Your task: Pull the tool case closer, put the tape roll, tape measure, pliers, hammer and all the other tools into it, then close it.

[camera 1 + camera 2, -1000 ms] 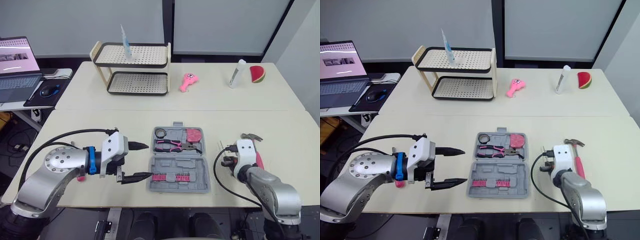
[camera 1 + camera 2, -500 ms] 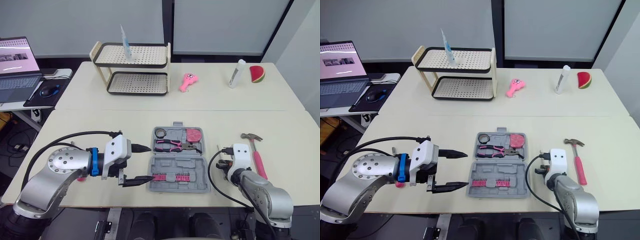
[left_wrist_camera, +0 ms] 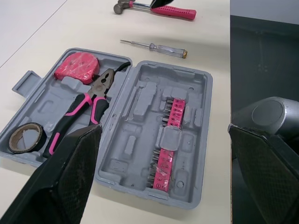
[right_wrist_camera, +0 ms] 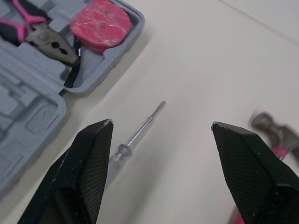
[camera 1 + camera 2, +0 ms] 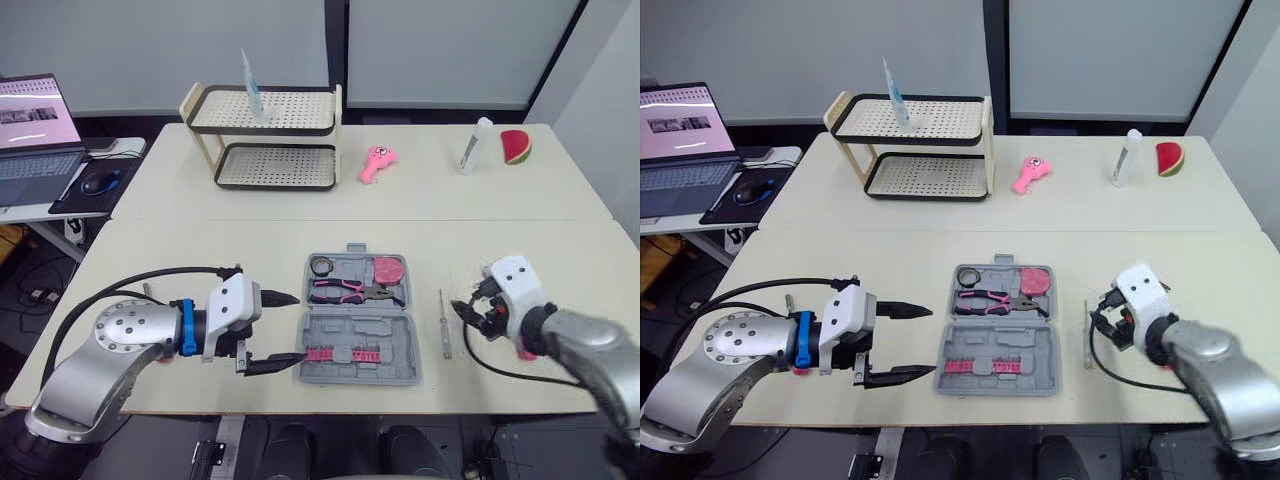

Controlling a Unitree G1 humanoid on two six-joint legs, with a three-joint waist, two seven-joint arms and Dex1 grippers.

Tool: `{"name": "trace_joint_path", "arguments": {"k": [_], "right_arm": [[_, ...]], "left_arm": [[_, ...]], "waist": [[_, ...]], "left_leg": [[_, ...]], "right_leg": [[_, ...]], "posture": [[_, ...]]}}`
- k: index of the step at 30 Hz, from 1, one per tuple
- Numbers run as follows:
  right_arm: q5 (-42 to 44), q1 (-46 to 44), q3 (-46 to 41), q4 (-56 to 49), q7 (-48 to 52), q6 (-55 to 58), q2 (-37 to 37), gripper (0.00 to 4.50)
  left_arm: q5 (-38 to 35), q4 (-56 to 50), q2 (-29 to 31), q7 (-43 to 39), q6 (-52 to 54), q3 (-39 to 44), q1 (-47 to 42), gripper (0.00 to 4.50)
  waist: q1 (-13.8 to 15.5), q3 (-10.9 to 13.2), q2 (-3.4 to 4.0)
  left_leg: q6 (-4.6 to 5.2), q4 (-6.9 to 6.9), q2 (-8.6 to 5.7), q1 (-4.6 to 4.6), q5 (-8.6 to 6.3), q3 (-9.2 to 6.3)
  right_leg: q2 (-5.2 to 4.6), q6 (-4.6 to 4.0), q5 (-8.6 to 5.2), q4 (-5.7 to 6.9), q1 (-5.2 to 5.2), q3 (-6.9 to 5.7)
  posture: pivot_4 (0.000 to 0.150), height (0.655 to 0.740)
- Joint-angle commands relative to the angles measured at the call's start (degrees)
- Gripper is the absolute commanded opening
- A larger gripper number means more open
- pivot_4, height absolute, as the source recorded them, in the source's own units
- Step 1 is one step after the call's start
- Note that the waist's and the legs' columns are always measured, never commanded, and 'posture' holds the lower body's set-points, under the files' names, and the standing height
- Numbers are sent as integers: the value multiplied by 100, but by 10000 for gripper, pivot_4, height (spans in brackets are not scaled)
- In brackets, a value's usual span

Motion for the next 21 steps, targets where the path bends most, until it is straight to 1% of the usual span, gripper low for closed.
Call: {"name": "trace_joint_path", "arguments": {"k": [1,2,4,6,9,14,21], "right_arm": [[-876,-369,929,696,1520,-2473,-1044,34402],[-1244,-647,1257,1062,1990,-3298,-1355,34402],[-1766,-1154,1733,1679,2611,-4517,-1662,34402],[-2360,-1914,2254,2264,3210,-5536,-1623,34402],[-3072,-2834,2912,2948,3838,-6724,-1273,34402],[-3614,-3536,3529,3756,4451,-7869,-689,34402],[-4253,-4031,3888,4925,4441,-8685,-39,34402]], "left_arm": [[-14,-210,69,-19,-140,154,21,45000],[-6,-219,76,-26,-150,153,33,45000],[5,-230,86,-37,-165,146,44,45000],[35,-229,89,-38,-193,112,40,45000],[85,-233,62,-8,-206,34,6,45000],[111,-268,-25,19,-214,-117,-73,45000],[-8,-394,-186,-91,-305,-276,-147,45000]], "waist": [[-3,3,5],[-14,9,9],[-16,10,8],[-19,11,6],[-20,13,5],[5,15,2],[9,15,2]], "left_leg": [[0,2,0,0,0,4],[0,6,-2,-1,0,8],[-1,9,-8,1,0,17],[-1,14,-8,5,0,17],[-2,12,-5,1,1,13],[-7,17,-6,-12,3,11],[-28,25,-12,-11,15,6]], "right_leg": [[0,0,0,2,-1,2],[-3,0,0,0,1,4],[-9,0,0,-2,3,11],[-11,0,0,-6,7,10],[-10,0,0,-4,3,7],[-13,-1,0,-12,0,3],[-18,0,1,-4,1,-3]], "posture": [[1500,7290],[1500,7290],[1500,7290],[1500,7290],[1500,7290],[1500,7290],[1500,7290]]}}
